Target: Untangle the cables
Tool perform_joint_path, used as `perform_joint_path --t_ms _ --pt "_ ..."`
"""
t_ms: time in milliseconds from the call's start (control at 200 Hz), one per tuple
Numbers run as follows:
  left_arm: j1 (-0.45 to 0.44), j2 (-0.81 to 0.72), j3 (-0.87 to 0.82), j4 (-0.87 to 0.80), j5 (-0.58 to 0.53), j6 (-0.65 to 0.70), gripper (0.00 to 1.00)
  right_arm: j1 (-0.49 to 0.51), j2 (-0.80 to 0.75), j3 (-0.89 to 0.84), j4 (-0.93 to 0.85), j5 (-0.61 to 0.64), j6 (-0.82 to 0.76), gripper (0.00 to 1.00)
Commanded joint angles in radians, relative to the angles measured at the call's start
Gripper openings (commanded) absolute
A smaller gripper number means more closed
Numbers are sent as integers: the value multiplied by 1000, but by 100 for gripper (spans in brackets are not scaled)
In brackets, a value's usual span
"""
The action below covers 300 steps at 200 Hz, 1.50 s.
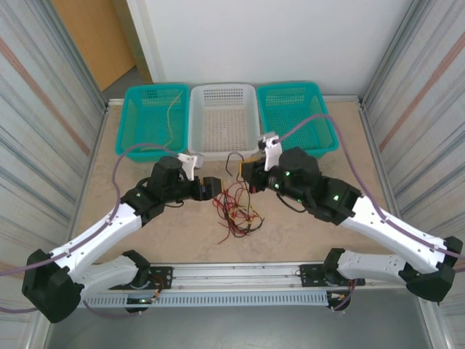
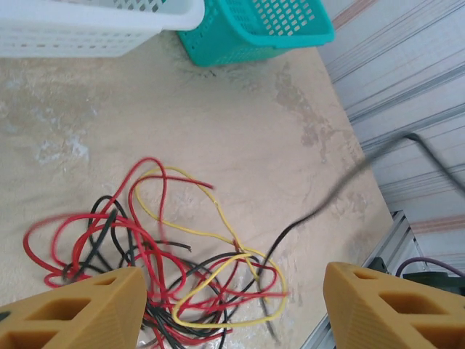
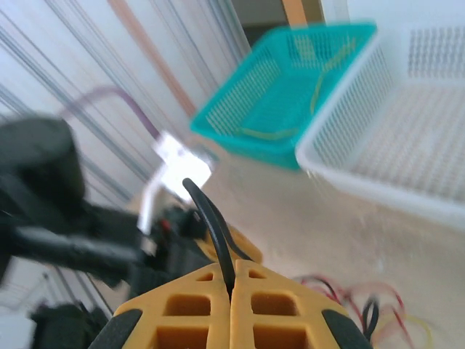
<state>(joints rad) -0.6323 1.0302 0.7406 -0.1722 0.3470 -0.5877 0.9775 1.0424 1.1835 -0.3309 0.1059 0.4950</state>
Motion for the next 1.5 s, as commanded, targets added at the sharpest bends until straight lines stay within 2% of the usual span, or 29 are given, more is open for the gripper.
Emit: perform_joint_path --t_ms 0,200,441,541,682,847,1097,1338,1498 --pt "-1 -6 37 17 -5 26 66 -65 -21 95 61 -96 -54 0" --pt "-2 -30 51 -13 -24 40 66 -145 -6 146 72 -135 -38 0" --pt "-1 -40 103 -103 -121 98 67 -182 -29 76 58 -132 5 0" --pt "3 -18 100 -132 -171 92 65 -183 -47 46 44 -122 16 0" --pt "22 20 81 -139 -152 51 59 -199 -49 43 -2 -89 16 0" --pt "38 0 54 -140 -167 23 59 -333 -32 89 -45 -182 62 0" --pt "50 -13 29 -174 -175 7 56 -554 76 235 -109 -234 40 0" --pt "55 -43 26 -197 -182 8 56 -783 238 389 -145 -305 72 0" --pt "66 -73 21 -217 -185 11 56 -869 382 410 -160 -369 76 0"
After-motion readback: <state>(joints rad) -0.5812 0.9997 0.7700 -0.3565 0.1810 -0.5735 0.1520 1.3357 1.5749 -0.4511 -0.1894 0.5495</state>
